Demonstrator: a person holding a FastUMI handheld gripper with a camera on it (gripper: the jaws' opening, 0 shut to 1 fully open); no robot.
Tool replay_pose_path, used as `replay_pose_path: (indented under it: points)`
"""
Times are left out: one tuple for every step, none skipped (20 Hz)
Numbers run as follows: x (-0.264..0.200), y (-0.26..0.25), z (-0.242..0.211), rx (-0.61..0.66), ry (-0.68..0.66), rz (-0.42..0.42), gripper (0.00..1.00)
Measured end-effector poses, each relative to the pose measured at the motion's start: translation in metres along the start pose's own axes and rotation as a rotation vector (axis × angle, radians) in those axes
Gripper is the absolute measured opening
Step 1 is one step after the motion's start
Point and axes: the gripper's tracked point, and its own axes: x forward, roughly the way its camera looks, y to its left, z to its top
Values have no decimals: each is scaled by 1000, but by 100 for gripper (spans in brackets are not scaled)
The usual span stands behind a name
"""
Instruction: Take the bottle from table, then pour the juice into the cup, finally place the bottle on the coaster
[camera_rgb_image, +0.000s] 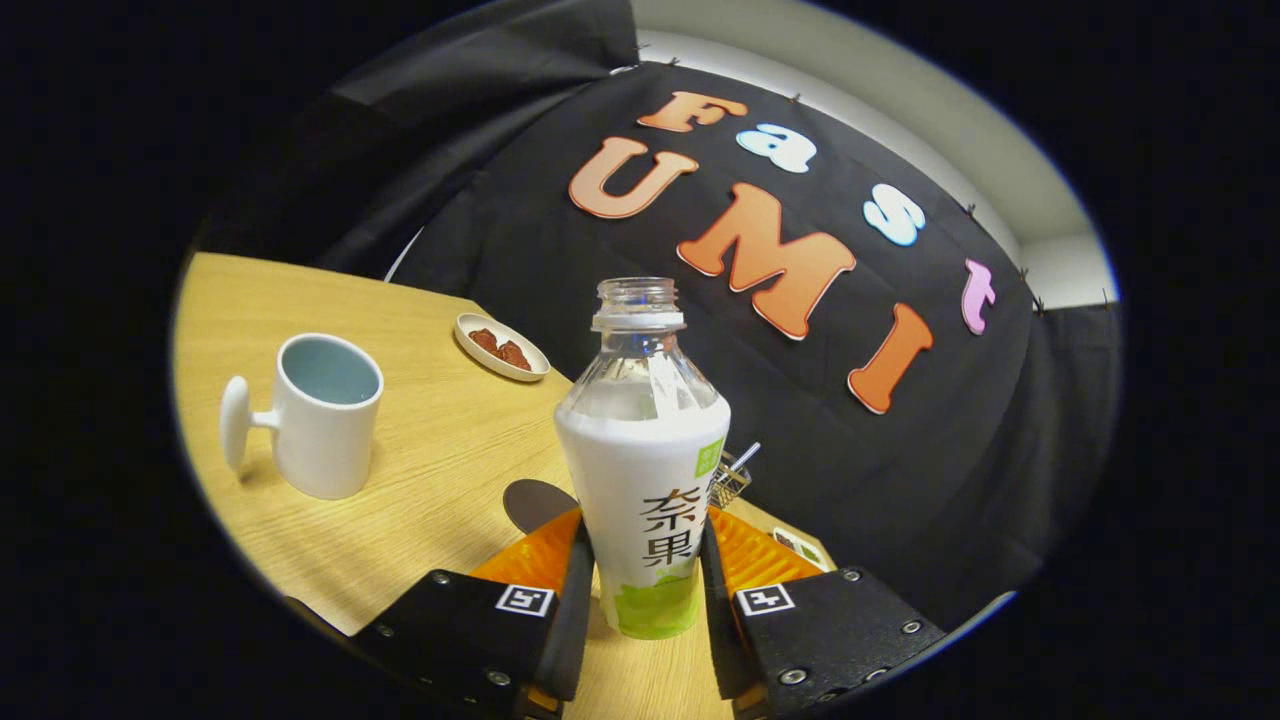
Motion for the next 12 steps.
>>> replay_pose_path:
  points:
    - [1,2,3,-49,-13,-8,52]
    - [1,3,7,-98,-27,-16,52]
    - [3,6,12,-146,-42,-21,52]
    - [3,8,17,-188,-57,-26,52]
    - [3,10,19,-227,-70,-28,52]
    - [4,13,23,-261,-81,-28,52]
    - [4,15,25,-293,-90,-29,52]
    - [5,17,27,-326,-99,-32,52]
    - [8,18,29,-362,-109,-37,52]
    - [8,21,32,-406,-120,-45,52]
    - [8,23,34,-454,-129,-59,52]
    - [6,22,36,-501,-140,-65,52]
